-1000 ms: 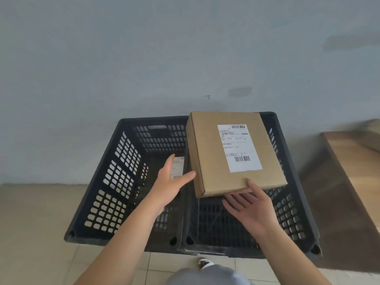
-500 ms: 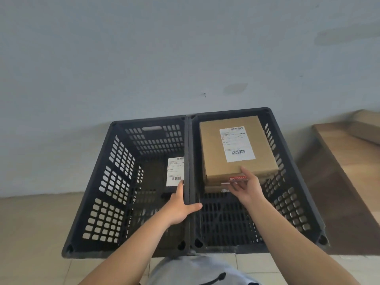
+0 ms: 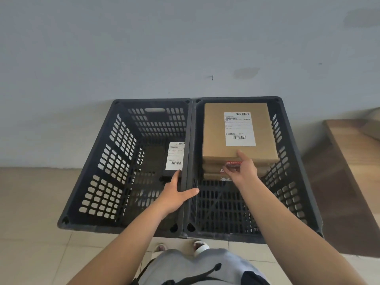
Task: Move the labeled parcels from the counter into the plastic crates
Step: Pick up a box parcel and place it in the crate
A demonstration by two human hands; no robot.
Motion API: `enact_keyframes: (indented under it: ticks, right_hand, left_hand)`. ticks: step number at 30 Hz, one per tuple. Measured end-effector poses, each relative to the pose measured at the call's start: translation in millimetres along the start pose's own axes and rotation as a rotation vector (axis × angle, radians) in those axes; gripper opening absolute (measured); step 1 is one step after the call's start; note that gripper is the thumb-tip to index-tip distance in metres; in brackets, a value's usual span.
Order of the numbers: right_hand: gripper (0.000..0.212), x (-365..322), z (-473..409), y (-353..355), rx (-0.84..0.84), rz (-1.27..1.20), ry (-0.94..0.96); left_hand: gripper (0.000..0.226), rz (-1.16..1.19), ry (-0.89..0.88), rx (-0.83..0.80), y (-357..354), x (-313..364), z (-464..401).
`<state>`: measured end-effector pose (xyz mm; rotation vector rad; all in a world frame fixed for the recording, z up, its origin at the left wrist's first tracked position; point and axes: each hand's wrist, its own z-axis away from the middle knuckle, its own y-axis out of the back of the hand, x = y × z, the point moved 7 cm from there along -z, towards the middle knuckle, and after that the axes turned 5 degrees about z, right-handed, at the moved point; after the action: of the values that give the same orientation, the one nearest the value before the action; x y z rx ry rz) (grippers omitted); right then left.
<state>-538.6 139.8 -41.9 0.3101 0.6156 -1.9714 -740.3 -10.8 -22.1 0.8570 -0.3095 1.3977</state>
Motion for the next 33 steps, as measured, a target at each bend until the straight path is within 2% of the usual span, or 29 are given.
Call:
enact_keyframes:
  ticks: [3, 9, 12, 15, 19, 22, 27, 33]
  right_hand:
    - [0.020, -2, 1, -2, 0.004, 0.009, -0.019]
    - [0.039, -4, -3, 1, -0.013, 0.063, -0.023]
    - [0.045, -5, -1, 4, -0.038, 0.128, -0.037]
    - [0.056, -5, 4, 10, -0.093, 0.127, -0.080]
    - [0.081, 11, 25, 19, -0.174, 0.108, -0.145]
    - [0.092, 33, 60, 30, -0.209, 0.104, -0.197]
    - [0.067, 62, 131, 55, -0.264, 0.072, -0.166]
    - [0.039, 86, 202, 103, -0.203, 0.281, 0.100]
  left_hand:
    - [0.116, -0.007, 0.005, 0.068, 3, -2, 3]
    - [0.117, 0.019, -0.028, 0.166, 4, -1, 9]
    - [0.110, 0.108, -0.056, 0.210, 11, -1, 22]
    - [0.095, 0.227, -0.058, 0.276, 20, -4, 44]
    - [0.056, 0.247, -0.138, 0.335, 27, -1, 80]
    - [0.038, 0.305, -0.194, 0.369, 25, -4, 108]
    - [0.027, 0.455, -0.228, 0.289, 3, -12, 149]
    - [0.017, 0.627, -0.215, 0.178, -31, -31, 194]
